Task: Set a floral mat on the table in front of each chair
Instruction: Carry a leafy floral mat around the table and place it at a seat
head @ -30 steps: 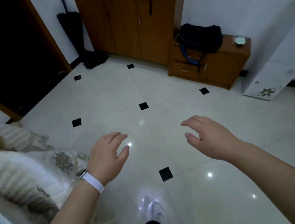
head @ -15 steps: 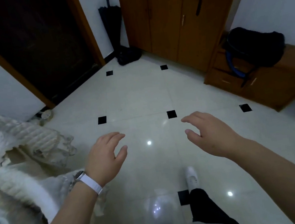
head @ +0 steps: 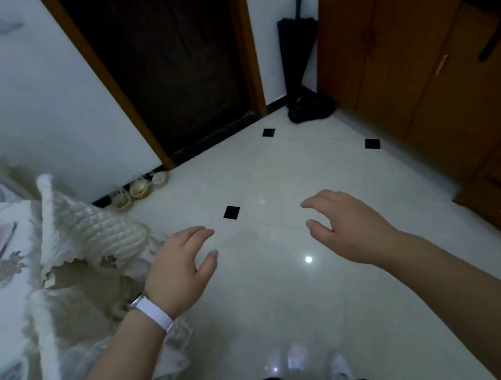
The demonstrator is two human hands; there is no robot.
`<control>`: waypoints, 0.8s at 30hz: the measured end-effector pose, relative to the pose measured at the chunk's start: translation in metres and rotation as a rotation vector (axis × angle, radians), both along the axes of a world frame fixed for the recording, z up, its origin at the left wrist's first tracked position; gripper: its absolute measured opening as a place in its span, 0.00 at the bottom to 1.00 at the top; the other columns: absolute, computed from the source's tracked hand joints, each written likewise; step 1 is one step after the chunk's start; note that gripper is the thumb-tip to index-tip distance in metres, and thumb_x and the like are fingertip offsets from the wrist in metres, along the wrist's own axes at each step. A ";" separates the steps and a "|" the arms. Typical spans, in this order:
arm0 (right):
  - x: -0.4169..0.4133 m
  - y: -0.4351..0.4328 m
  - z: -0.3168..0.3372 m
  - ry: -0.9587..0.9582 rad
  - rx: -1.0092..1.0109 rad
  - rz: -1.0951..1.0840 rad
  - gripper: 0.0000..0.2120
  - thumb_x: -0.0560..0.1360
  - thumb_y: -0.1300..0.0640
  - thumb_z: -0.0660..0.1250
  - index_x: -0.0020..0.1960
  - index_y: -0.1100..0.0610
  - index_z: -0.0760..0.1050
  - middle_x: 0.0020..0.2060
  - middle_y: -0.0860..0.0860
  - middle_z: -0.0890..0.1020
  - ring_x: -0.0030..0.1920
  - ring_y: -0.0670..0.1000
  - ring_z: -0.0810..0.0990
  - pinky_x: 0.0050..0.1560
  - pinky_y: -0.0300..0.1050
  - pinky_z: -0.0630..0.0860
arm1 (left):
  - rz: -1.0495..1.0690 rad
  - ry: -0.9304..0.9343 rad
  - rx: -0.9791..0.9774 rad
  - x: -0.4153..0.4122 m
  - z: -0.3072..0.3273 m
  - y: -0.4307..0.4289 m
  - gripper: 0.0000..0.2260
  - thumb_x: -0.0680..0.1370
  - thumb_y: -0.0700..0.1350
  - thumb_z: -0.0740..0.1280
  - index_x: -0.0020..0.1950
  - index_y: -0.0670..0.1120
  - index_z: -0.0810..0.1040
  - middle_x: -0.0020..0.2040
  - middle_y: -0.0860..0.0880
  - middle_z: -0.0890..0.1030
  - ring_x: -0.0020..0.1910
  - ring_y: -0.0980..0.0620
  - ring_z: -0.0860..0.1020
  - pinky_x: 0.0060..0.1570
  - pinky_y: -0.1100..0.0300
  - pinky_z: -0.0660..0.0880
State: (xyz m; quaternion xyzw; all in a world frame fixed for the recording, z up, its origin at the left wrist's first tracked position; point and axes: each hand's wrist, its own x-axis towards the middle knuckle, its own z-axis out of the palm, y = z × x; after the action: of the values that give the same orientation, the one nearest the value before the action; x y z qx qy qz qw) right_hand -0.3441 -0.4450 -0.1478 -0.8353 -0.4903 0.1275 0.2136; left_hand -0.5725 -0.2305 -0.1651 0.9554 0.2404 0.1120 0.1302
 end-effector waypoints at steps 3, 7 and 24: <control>0.016 0.033 0.003 0.027 0.017 0.081 0.19 0.80 0.48 0.59 0.69 0.50 0.70 0.65 0.46 0.74 0.64 0.48 0.70 0.60 0.41 0.66 | 0.078 -0.007 0.001 0.006 0.005 0.009 0.20 0.76 0.55 0.61 0.60 0.45 0.80 0.58 0.46 0.81 0.56 0.45 0.78 0.57 0.55 0.71; 0.032 0.082 0.002 0.035 0.022 0.206 0.18 0.80 0.48 0.59 0.69 0.50 0.70 0.64 0.45 0.74 0.62 0.48 0.71 0.60 0.43 0.68 | 0.180 -0.032 0.012 0.004 0.010 0.027 0.20 0.76 0.54 0.61 0.60 0.44 0.80 0.58 0.45 0.81 0.56 0.44 0.78 0.58 0.55 0.69; 0.076 0.354 -0.010 -0.065 -0.129 0.445 0.17 0.80 0.48 0.59 0.68 0.49 0.71 0.63 0.44 0.75 0.59 0.47 0.72 0.56 0.39 0.67 | 0.423 -0.083 -0.050 0.014 -0.042 0.244 0.19 0.75 0.55 0.61 0.57 0.45 0.82 0.56 0.46 0.82 0.54 0.44 0.79 0.54 0.53 0.73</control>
State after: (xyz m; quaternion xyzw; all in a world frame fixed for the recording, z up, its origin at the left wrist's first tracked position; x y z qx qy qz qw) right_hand -0.2679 -0.0908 -0.1582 -0.7224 -0.6596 0.1757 0.1104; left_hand -0.5583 0.0130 -0.2069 0.8746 0.4328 0.1702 0.1374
